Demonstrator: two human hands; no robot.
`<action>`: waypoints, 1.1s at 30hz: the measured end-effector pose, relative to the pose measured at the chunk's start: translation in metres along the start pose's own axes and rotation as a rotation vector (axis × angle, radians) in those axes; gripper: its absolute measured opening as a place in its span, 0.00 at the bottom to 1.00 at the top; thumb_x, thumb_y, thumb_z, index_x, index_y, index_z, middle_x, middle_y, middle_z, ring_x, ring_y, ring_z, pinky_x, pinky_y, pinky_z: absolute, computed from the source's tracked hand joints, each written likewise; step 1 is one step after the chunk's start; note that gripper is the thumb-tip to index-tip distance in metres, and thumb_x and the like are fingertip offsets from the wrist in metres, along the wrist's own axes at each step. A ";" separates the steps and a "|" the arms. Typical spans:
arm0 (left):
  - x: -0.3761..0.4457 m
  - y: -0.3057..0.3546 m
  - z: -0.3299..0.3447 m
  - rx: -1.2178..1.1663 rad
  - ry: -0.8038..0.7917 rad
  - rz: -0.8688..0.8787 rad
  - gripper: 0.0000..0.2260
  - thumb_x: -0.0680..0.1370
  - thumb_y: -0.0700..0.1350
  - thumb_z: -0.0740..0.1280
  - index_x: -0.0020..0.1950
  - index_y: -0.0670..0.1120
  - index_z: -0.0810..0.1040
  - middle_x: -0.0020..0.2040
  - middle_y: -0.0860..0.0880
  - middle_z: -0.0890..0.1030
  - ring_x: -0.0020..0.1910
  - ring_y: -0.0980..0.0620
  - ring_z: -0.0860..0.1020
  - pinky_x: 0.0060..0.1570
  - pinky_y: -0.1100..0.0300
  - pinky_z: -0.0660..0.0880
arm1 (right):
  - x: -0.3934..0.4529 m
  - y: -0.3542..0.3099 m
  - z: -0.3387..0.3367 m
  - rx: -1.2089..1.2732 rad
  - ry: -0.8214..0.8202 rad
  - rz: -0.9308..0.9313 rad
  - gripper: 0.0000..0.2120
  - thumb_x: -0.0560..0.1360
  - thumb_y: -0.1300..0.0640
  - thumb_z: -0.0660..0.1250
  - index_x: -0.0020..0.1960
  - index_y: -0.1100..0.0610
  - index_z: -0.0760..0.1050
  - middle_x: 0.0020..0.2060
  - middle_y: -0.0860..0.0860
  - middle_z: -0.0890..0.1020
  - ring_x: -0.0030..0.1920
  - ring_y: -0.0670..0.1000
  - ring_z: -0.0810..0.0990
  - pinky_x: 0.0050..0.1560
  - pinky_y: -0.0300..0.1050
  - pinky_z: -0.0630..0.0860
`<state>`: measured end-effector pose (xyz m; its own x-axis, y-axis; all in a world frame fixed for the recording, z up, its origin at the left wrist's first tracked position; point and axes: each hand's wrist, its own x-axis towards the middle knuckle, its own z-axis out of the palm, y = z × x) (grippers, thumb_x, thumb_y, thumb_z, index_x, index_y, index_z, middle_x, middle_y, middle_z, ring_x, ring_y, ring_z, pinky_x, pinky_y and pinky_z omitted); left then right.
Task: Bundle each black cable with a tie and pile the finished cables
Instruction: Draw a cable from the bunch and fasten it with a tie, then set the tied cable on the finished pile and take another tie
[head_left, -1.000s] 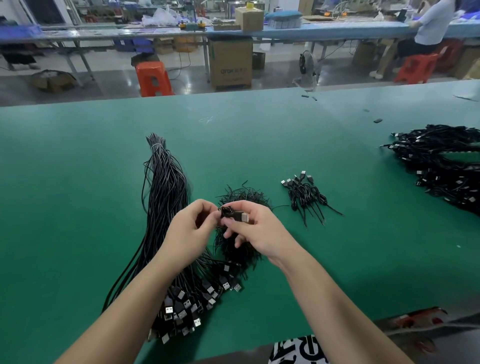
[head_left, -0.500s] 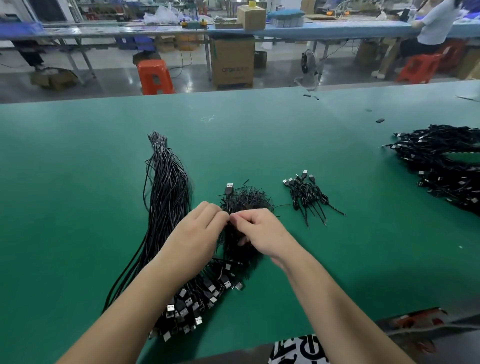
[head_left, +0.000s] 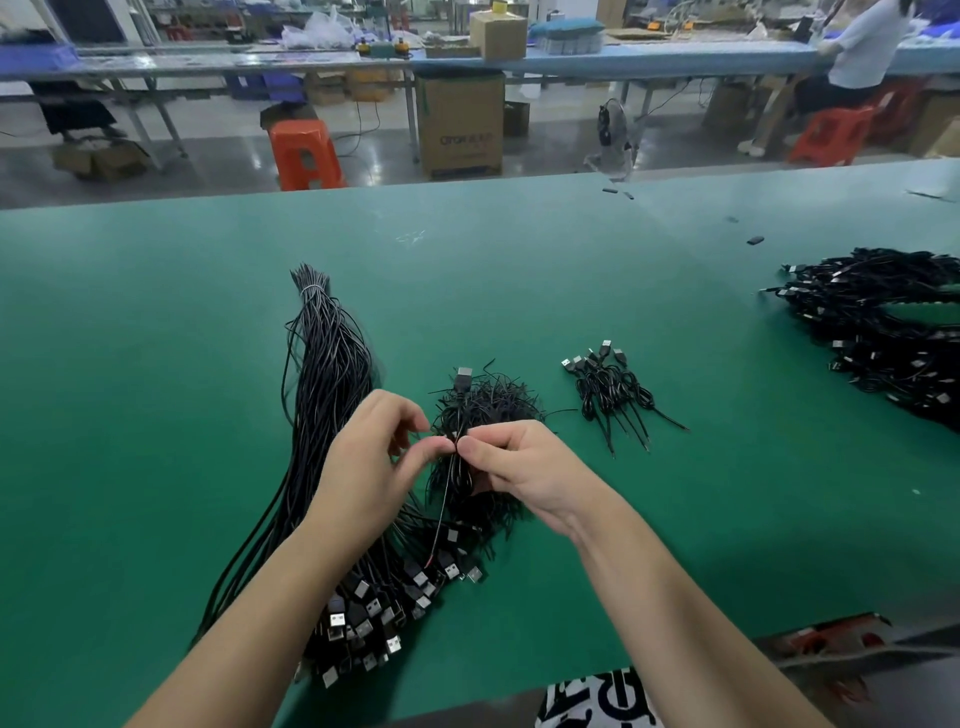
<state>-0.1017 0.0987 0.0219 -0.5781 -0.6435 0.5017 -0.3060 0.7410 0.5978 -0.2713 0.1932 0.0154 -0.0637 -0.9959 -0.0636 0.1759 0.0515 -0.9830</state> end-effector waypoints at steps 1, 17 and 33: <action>0.001 -0.002 0.000 -0.014 -0.004 -0.028 0.14 0.72 0.59 0.69 0.45 0.50 0.73 0.43 0.57 0.73 0.42 0.58 0.74 0.41 0.70 0.69 | 0.000 0.001 -0.001 0.042 -0.009 0.019 0.09 0.80 0.61 0.68 0.44 0.55 0.83 0.29 0.40 0.78 0.31 0.38 0.77 0.35 0.30 0.74; 0.005 -0.100 0.024 0.646 -0.176 -0.342 0.19 0.80 0.55 0.65 0.66 0.44 0.76 0.65 0.42 0.74 0.65 0.41 0.71 0.63 0.44 0.68 | 0.017 -0.010 -0.062 -0.791 0.475 0.233 0.07 0.72 0.45 0.76 0.43 0.46 0.81 0.29 0.46 0.84 0.30 0.44 0.84 0.34 0.39 0.80; -0.019 -0.137 0.041 0.546 -0.183 -0.610 0.25 0.81 0.56 0.57 0.78 0.52 0.62 0.81 0.45 0.56 0.80 0.45 0.53 0.76 0.42 0.55 | 0.094 -0.006 -0.168 -1.562 0.548 0.612 0.04 0.79 0.58 0.67 0.46 0.58 0.74 0.53 0.54 0.82 0.43 0.55 0.78 0.35 0.42 0.69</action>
<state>-0.0798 0.0171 -0.0953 -0.2918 -0.9551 0.0508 -0.9008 0.2923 0.3211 -0.4431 0.1112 -0.0132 -0.7038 -0.6886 -0.1747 -0.6983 0.7158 -0.0083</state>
